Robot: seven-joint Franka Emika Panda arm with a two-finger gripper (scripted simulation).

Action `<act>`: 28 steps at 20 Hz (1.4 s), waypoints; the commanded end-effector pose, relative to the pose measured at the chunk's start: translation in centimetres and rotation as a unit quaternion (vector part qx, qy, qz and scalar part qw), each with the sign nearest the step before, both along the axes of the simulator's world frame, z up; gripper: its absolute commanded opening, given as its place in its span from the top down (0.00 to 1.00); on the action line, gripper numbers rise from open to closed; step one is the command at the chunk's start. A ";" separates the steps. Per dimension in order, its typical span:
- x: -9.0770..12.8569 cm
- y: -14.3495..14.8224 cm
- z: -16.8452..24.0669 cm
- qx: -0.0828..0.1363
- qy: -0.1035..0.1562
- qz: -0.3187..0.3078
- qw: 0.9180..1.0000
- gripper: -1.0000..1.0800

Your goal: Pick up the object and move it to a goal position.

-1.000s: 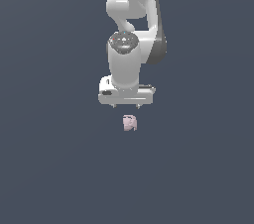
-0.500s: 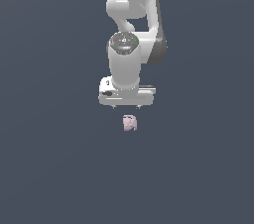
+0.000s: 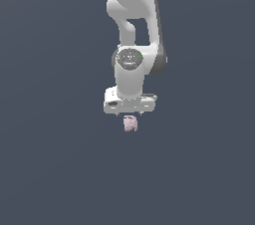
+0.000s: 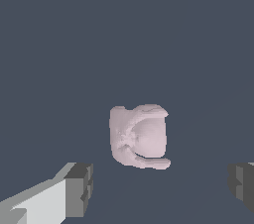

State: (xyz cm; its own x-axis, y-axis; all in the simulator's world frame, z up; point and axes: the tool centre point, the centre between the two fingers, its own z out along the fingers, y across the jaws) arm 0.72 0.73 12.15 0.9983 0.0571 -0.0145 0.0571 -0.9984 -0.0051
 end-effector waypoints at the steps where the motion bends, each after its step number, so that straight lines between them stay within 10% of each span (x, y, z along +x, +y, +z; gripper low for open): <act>1: 0.1 0.3 -1.4 -0.001 -0.003 0.012 1.000 0.04; 27: 0.2 0.8 -8.2 -0.002 -0.007 0.029 1.000 0.04; 28: 0.2 0.8 -8.2 -0.002 -0.007 0.029 1.000 1.00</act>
State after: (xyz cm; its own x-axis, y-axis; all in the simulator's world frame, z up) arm 0.86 1.50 4.08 0.9934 0.1146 -0.0007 0.1146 -0.9934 -0.0001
